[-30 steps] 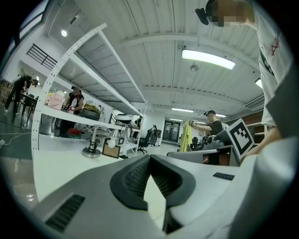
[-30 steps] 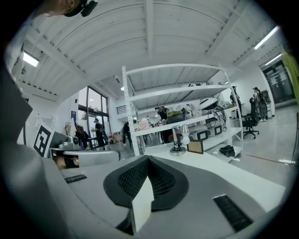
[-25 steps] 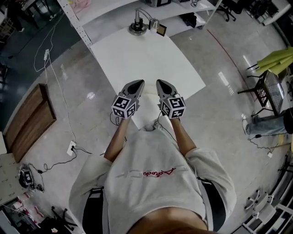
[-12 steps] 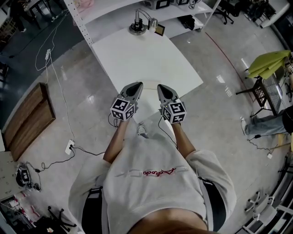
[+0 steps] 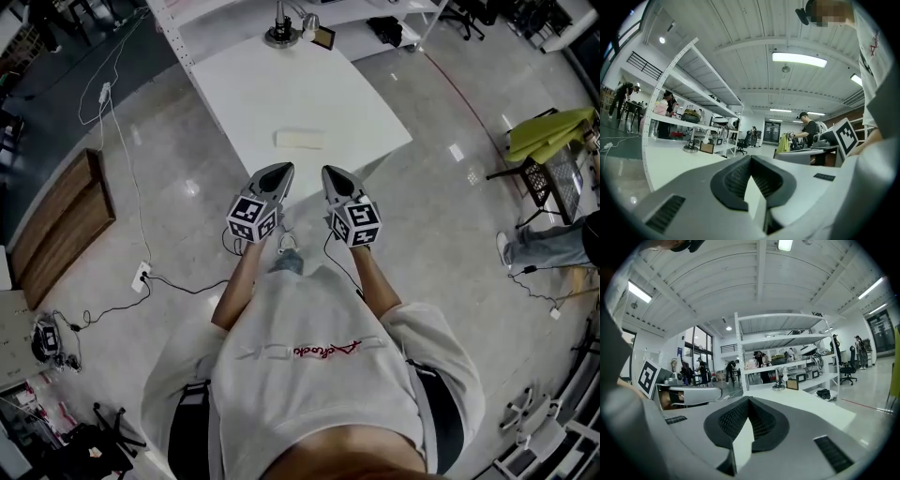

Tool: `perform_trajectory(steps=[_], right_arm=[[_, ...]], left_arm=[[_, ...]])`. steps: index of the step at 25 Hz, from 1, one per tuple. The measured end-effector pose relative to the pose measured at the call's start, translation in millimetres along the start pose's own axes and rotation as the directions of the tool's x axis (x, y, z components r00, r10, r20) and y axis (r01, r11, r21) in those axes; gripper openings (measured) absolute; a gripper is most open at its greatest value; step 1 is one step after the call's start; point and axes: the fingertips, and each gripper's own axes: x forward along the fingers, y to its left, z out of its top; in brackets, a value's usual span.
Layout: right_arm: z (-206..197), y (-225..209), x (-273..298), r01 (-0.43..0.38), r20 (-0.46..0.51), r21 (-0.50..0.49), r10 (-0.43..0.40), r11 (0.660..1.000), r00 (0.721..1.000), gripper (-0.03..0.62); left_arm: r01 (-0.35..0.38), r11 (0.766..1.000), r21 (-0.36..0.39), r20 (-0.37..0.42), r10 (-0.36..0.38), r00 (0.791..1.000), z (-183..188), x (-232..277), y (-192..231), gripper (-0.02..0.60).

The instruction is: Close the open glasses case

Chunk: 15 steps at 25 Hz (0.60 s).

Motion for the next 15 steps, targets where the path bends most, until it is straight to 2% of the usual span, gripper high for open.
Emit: perform_trajectory(steps=[9, 15], right_arm=[[-17.5, 28.4, -60.9, 0.01, 0.002, -0.003, -0.01, 1.0, 1.0, 0.018], [-25.7, 45.4, -85.2, 0.015, 0.002, -0.006, -0.015, 1.0, 1.0, 0.017]], left_arm=[[0.014, 1.0, -0.004, -0.007, -0.014, 1.0, -21.2, -42.3, -56.1, 0.026], [0.017, 1.0, 0.002, -0.007, -0.017, 1.0, -29.4, -63.8, -77.6, 0.026]])
